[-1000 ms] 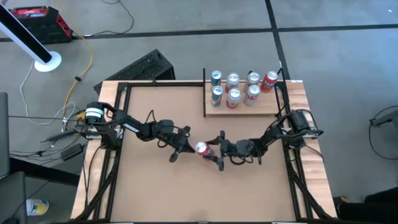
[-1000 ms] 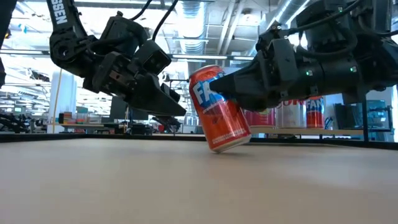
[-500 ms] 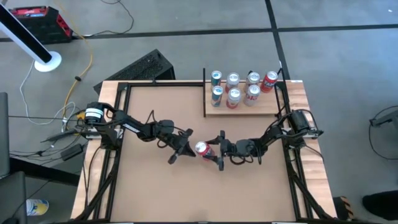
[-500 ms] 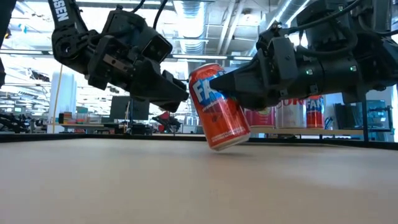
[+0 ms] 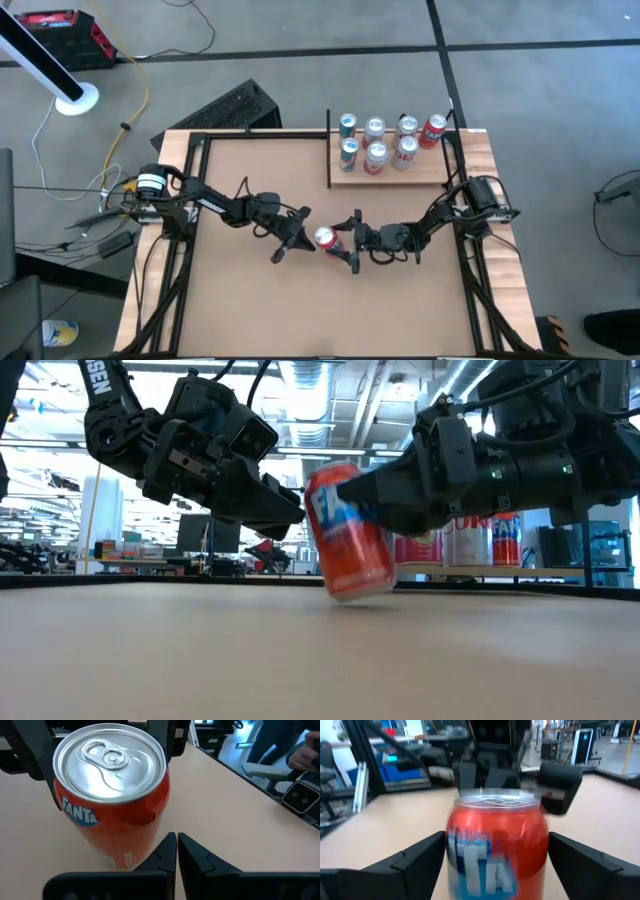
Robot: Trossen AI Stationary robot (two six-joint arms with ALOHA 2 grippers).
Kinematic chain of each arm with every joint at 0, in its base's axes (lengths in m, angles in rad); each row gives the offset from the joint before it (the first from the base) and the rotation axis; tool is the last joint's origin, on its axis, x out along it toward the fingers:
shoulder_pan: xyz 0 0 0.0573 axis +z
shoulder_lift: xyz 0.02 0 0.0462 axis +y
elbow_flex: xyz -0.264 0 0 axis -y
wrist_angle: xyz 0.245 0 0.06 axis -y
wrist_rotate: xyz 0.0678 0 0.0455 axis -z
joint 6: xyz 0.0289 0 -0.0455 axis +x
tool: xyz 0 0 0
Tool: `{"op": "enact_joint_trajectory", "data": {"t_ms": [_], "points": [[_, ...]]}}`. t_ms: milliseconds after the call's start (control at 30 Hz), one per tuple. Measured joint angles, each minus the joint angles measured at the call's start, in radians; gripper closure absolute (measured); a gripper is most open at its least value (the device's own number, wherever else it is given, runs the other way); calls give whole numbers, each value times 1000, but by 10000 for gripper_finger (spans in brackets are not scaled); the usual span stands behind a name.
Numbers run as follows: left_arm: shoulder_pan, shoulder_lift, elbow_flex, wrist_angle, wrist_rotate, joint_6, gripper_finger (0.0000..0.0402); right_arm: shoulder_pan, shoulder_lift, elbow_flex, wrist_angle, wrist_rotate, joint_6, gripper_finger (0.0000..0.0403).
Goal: Place canned beverage on shelf
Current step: Put the orange soda can on the shelf aligned with the orange soda can
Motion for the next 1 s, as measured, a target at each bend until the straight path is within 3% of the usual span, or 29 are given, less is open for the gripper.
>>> {"op": "enact_joint_trajectory", "data": {"t_ms": [200, 467, 867, 1000], "points": [[0, 0, 0, 1, -23, 9, 402, 0, -5, 0, 8, 0, 3, 11], [1, 0, 0, 1, -46, 14, 402, 0, -41, 0, -45, -4, 2, 6], [1, 0, 0, 2, -46, 16, 402, 0, -355, 0, -497, -7, 36, 3], [1, 0, 0, -1, -46, 16, 402, 0, -470, 42, -771, -8, 126, 4]]}}
